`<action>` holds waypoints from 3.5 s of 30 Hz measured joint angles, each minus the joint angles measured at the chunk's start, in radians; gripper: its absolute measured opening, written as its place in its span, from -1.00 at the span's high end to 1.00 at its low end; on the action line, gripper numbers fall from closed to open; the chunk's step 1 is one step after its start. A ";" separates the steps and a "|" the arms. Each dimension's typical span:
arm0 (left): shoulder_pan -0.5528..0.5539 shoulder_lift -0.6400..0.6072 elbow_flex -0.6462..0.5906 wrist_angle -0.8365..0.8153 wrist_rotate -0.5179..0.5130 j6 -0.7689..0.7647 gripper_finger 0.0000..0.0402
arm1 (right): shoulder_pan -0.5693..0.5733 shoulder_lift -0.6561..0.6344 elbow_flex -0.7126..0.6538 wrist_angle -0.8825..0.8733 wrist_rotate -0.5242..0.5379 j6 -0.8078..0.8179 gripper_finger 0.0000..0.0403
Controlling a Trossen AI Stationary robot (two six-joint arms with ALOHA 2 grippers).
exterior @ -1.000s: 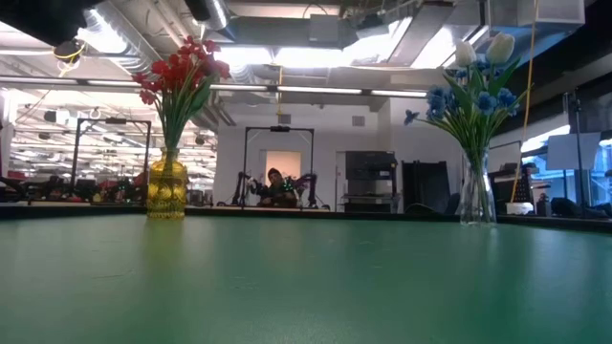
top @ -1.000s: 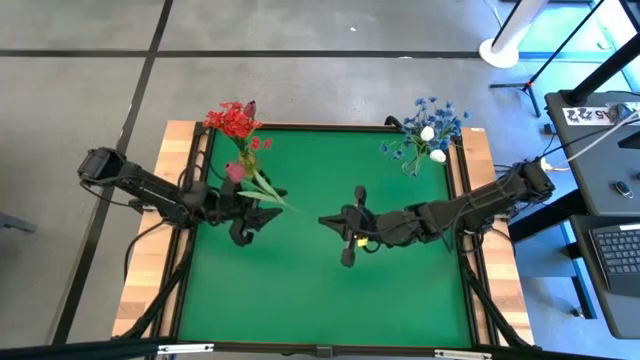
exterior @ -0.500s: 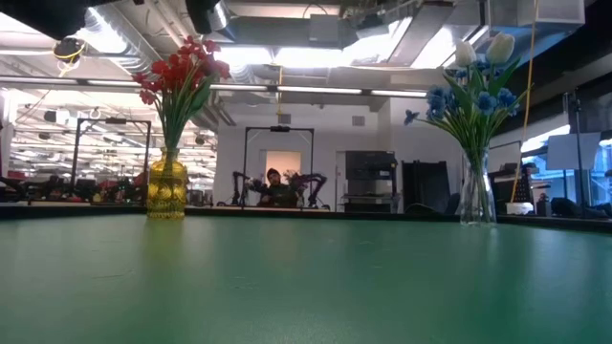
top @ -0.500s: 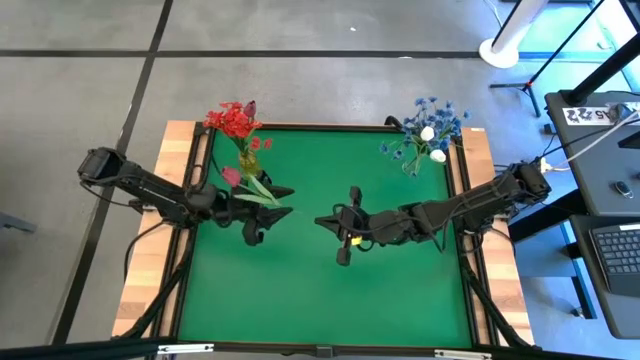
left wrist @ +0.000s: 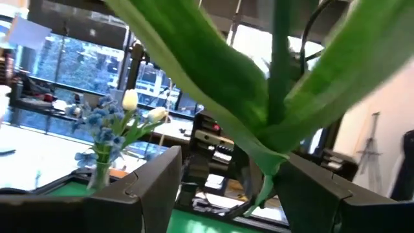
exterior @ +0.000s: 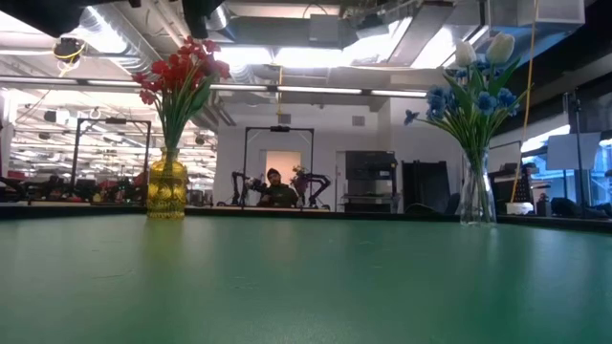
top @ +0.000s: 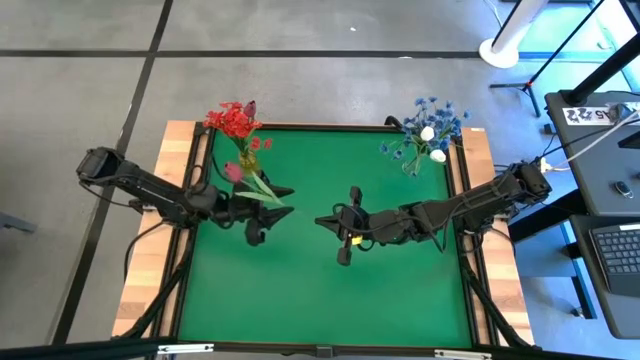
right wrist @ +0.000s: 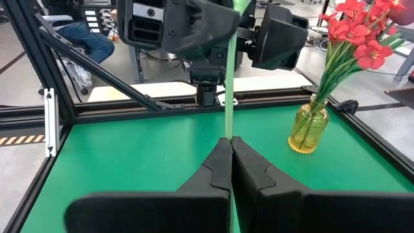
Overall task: Sort flowers into vase by color
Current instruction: Put the dark red flower into the yellow vase
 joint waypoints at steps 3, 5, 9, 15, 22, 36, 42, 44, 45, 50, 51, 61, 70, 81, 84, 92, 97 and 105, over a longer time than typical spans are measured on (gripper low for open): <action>-0.019 -0.012 0.000 -0.026 -0.046 0.033 -0.12 | 0.000 0.000 0.000 -0.001 0.000 0.001 1.00; -0.032 -0.024 0.000 -0.036 -0.080 0.045 -0.06 | 0.000 0.000 0.000 -0.001 0.000 0.001 1.00; -0.056 -0.044 0.000 -0.042 -0.103 0.067 0.14 | 0.000 0.000 0.000 -0.007 0.000 0.015 1.00; -0.062 -0.053 0.000 -0.083 -0.139 0.067 0.53 | 0.000 0.000 0.000 -0.012 0.000 0.018 1.00; -0.062 -0.053 0.000 -0.090 -0.136 0.067 0.95 | -0.001 0.000 0.000 -0.017 0.006 0.018 0.99; -0.113 -0.200 0.045 -0.505 -0.360 0.055 0.99 | 0.008 -0.086 0.037 -0.189 0.046 0.016 0.04; -0.171 -0.292 0.239 -1.091 -0.577 -0.117 0.99 | 0.008 -0.121 0.062 -0.257 0.103 0.049 -0.20; -0.180 -0.292 0.320 -1.273 -0.636 -0.203 0.99 | 0.008 -0.121 0.062 -0.264 0.103 0.049 -0.21; -0.182 -0.292 0.356 -1.370 -0.666 -0.250 0.99 | 0.008 -0.121 0.061 -0.266 0.103 0.050 -0.20; -0.155 -0.285 0.488 -1.767 -0.723 -0.492 0.99 | 0.008 -0.121 0.061 -0.305 0.103 0.067 -0.15; -0.143 -0.285 0.504 -1.829 -0.721 -0.540 0.99 | 0.008 -0.121 0.061 -0.310 0.104 0.069 -0.13; -0.003 -0.285 0.531 -2.254 -0.574 -0.854 1.00 | 0.008 -0.120 0.061 -0.342 0.103 0.071 -0.07; 0.093 -0.288 0.531 -2.268 -0.715 -0.845 0.98 | 0.008 -0.120 0.061 -0.342 0.103 0.071 -0.07; 0.133 -0.288 0.601 -2.261 -0.691 -0.760 0.96 | 0.007 -0.112 0.060 -0.360 0.104 0.071 -0.07; 0.133 -0.288 0.634 -2.247 -0.691 -0.735 0.95 | 0.007 -0.101 0.059 -0.359 0.104 0.072 -0.07; 0.150 -0.270 0.639 -2.157 -0.697 -0.642 0.95 | 0.007 -0.090 0.059 -0.359 0.104 0.073 -0.07; 0.194 -0.242 0.639 -2.160 -0.697 -0.628 0.95 | 0.007 -0.090 0.059 -0.360 0.104 0.074 -0.07; 0.260 -0.196 0.639 -2.180 -0.676 -0.610 0.94 | 0.007 -0.090 0.059 -0.361 0.103 0.074 -0.07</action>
